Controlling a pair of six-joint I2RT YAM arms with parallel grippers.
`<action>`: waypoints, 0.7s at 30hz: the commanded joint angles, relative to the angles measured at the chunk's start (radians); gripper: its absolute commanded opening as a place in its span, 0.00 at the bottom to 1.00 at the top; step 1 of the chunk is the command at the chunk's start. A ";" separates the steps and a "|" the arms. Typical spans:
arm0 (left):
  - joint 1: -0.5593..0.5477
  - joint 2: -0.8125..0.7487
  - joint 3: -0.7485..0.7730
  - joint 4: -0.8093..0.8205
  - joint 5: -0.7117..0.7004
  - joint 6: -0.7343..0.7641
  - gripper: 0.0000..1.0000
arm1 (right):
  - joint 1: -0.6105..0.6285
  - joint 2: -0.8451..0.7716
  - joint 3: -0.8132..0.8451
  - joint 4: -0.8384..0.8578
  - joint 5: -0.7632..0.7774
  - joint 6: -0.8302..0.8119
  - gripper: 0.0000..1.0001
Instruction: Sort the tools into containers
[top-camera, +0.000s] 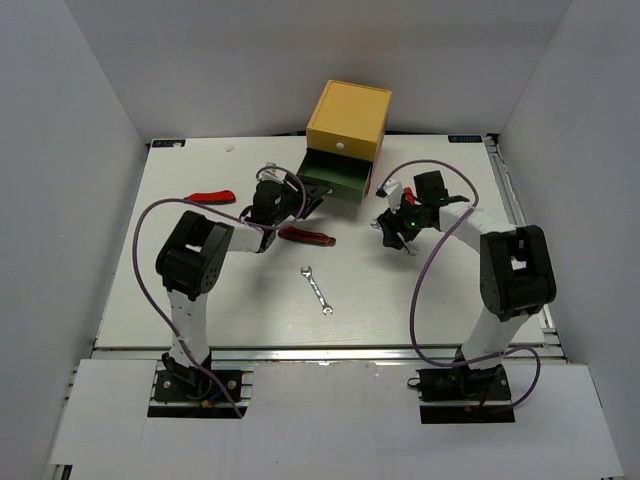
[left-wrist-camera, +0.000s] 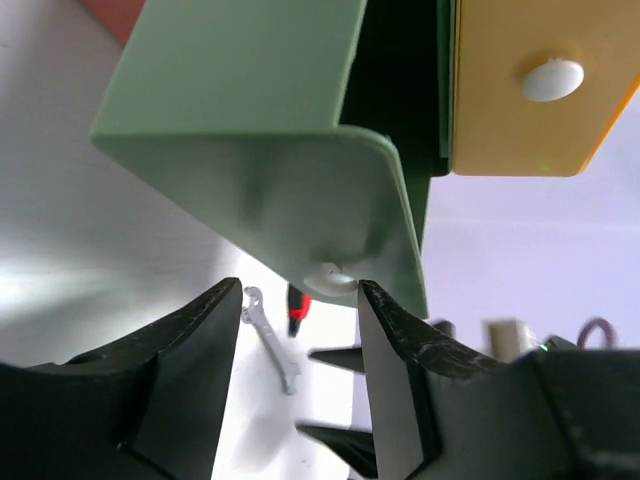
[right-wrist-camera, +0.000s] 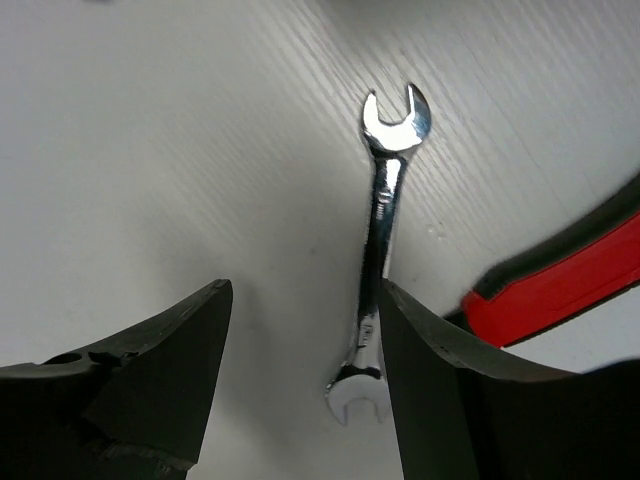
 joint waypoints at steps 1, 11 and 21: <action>-0.002 -0.123 0.022 -0.099 0.001 0.091 0.61 | 0.003 0.050 0.045 0.044 0.160 -0.058 0.67; 0.022 -0.311 -0.069 -0.257 -0.062 0.241 0.66 | 0.018 0.184 0.100 0.004 0.185 -0.109 0.58; 0.116 -0.550 -0.300 -0.375 -0.146 0.269 0.62 | 0.018 0.150 0.025 -0.065 0.099 -0.156 0.00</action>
